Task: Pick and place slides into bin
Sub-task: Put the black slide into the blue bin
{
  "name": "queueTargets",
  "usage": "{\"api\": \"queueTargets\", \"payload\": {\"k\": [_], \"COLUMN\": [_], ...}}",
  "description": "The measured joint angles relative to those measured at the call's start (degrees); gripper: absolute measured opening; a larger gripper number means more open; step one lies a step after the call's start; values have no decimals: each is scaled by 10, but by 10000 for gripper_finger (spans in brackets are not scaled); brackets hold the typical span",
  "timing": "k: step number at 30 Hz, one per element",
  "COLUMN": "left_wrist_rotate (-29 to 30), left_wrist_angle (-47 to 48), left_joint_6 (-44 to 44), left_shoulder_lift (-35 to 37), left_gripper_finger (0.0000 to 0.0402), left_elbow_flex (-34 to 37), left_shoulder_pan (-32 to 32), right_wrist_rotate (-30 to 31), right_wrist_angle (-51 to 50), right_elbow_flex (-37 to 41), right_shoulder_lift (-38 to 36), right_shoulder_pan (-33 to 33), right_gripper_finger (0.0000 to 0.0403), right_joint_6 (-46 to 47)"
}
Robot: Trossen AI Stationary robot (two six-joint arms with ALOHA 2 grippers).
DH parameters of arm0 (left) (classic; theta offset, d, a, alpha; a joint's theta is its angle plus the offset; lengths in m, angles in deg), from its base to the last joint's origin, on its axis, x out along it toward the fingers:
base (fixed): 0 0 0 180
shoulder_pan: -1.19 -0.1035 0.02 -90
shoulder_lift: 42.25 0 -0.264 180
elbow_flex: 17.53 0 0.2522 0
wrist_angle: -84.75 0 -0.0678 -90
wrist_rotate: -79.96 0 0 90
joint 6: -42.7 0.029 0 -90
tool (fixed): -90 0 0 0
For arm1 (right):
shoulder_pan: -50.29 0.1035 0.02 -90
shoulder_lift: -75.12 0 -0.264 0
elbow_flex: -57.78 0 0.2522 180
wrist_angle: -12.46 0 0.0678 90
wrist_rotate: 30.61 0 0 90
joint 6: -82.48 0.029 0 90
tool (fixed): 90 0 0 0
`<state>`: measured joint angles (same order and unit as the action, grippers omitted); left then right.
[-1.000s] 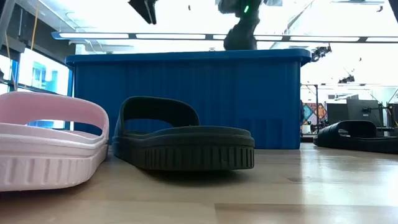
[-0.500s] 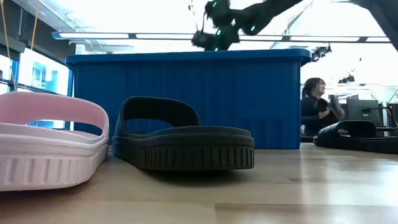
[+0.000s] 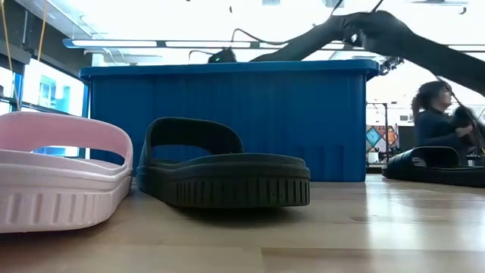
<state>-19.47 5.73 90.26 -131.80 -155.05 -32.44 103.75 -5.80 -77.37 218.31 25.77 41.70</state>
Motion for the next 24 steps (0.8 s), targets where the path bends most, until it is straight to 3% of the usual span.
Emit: {"api": "queueTargets", "payload": {"k": [5,15,21,24], "left_wrist_rotate": [0,0,0,0], "left_wrist_angle": [0,0,-1,-1], "left_joint_6": [0,-1,-2,-2], "left_shoulder_lift": [0,0,0,0], "left_gripper_finger": [156,156,156,156], "left_elbow_flex": [9,34,39,39], "left_shoulder_pan": [0,0,0,0], "right_wrist_rotate": [0,20,43,87], "right_wrist_angle": [-162,-166,-148,-160], "right_elbow_flex": [-131,-123,-130,-135], "right_shoulder_lift": [67,67,36,12], "right_shoulder_pan": [3,11,42,62], "right_gripper_finger": [100,215,232,226], "right_joint_6": [44,73,28,4]}}
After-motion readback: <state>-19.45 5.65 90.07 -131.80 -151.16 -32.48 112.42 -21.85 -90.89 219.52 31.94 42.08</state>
